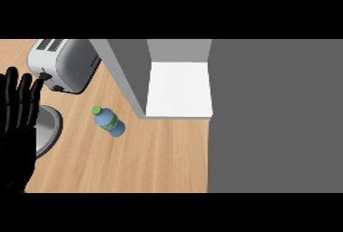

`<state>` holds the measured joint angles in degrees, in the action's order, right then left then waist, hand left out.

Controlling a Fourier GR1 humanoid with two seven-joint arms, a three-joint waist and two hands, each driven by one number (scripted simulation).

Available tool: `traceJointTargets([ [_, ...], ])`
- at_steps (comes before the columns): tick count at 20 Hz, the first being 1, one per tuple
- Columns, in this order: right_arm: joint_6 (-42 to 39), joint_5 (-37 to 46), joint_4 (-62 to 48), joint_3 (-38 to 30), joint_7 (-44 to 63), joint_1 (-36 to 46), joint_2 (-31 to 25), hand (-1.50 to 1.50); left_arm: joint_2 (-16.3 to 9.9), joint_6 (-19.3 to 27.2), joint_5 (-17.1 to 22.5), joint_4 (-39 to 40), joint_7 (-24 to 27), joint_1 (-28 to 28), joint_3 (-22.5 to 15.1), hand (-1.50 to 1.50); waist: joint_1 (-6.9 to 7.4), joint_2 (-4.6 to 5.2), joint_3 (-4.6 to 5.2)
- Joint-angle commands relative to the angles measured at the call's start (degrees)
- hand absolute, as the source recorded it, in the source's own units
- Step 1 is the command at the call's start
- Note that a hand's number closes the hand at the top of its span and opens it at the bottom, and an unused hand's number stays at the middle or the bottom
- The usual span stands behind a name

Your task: Pick up the bottled water, place it into the cabinet and close the cabinet

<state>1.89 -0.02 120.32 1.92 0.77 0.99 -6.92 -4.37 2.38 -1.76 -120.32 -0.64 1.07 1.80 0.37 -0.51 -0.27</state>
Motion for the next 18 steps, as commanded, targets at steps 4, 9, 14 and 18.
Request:
traceJointTargets([
  [4,-3.3,0.2,8.1,3.1,-1.2,-8.9,0.9,-1.5,1.6,4.1,-2.7,4.6,-0.3,5.0,1.4,-1.5,-0.75,0.45,0.26],
  [9,-10.8,-9.9,9.1,7.3,2.5,-12.1,-0.8,-1.5,4.3,15.0,3.3,2.9,-8.6,1.6,0.3,-1.5,-0.56,0.31,0.23],
  [14,-9.2,-11.4,21.4,7.7,11.9,-14.2,-1.8,-1.5,4.3,17.8,-0.3,-5.9,-16.0,-0.3,-2.6,-1.5,-0.46,0.34,0.26],
  [18,-7.5,-7.8,21.7,12.8,13.3,-14.8,0.8,-1.5,3.0,19.4,-3.0,-11.4,-24.4,3.9,-1.9,-1.5,-0.45,0.42,0.25],
])
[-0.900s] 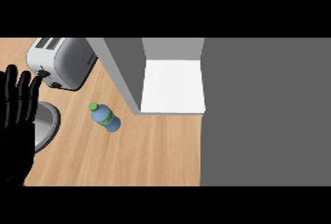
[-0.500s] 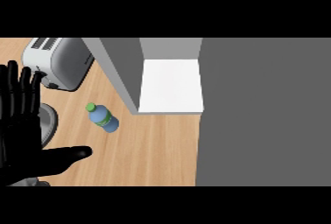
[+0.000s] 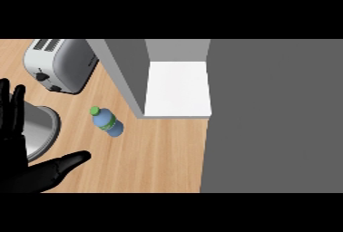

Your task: Pick up the bottled water, place it into the cabinet and close the cabinet

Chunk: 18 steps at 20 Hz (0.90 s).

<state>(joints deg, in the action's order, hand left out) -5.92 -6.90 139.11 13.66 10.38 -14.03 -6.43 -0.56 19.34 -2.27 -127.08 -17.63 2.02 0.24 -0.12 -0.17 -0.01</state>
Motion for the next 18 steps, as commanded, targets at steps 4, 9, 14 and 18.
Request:
traceJointTargets([
  [4,3.6,6.8,6.3,7.5,6.6,1.4,2.5,-1.5,-1.9,3.1,-5.2,-9.3,-13.6,2.0,-0.8,-1.5,0.03,0.06,0.01],
  [9,6.5,9.6,7.3,11.0,10.6,2.8,4.3,-1.5,-1.9,2.5,-7.5,-13.7,-18.2,-0.3,-3.0,-1.5,0.12,0.08,0.02],
  [14,6.6,14.5,7.2,18.1,5.2,-2.9,3.1,-1.5,-1.3,3.9,-8.7,-10.9,-18.1,1.2,-3.6,-1.5,-0.32,0.01,0.01],
  [18,8.1,12.0,10.1,14.9,8.0,-1.6,1.4,-1.5,-4.7,0.6,-2.0,-14.7,-18.5,-2.4,3.0,-1.5,-0.03,0.0,0.04],
])
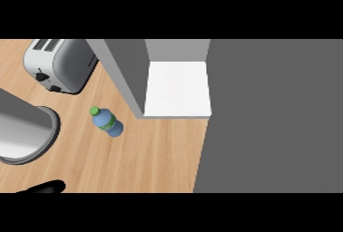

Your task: Pick up the bottled water, place it into the cabinet and close the cabinet

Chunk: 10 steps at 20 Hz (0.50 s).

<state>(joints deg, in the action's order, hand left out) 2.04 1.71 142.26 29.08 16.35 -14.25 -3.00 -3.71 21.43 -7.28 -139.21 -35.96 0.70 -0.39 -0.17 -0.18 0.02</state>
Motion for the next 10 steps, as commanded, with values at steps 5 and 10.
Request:
traceJointTargets([
  [5,2.0,6.6,7.0,3.1,1.4,-2.1,-2.8,-1.5,-0.9,-1.7,3.0,4.3,3.2,0.1,3.5,-1.5,-0.27,0.03,0.04],
  [10,3.2,6.1,10.1,4.1,4.9,-1.0,-4.4,-1.5,-0.1,-3.0,3.4,5.6,6.1,-2.8,2.7,-1.5,-0.18,0.03,0.06],
])
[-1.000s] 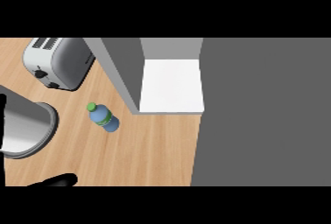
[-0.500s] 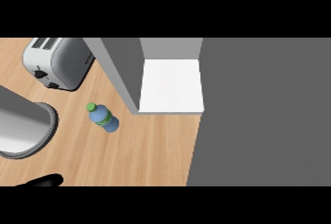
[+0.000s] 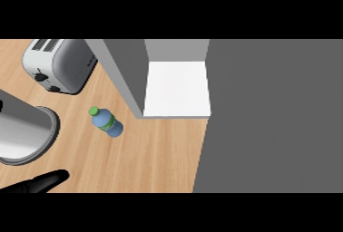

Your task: Pick up the bottled water, place it into the cabinet and close the cabinet

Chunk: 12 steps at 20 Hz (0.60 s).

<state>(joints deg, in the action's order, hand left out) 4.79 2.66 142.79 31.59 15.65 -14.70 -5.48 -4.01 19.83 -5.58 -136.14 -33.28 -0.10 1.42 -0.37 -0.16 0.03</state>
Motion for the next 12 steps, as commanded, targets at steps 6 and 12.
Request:
traceJointTargets([
  [6,1.5,5.6,6.7,2.0,1.8,-1.7,-3.5,-1.5,-0.1,-3.3,3.1,9.8,8.4,-0.9,2.4,-1.5,-0.11,0.03,0.0],
  [12,3.8,5.8,6.7,1.9,6.4,3.1,-3.1,-1.5,1.8,-2.8,2.4,22.1,17.5,1.9,2.9,-1.5,-0.17,0.14,0.05],
])
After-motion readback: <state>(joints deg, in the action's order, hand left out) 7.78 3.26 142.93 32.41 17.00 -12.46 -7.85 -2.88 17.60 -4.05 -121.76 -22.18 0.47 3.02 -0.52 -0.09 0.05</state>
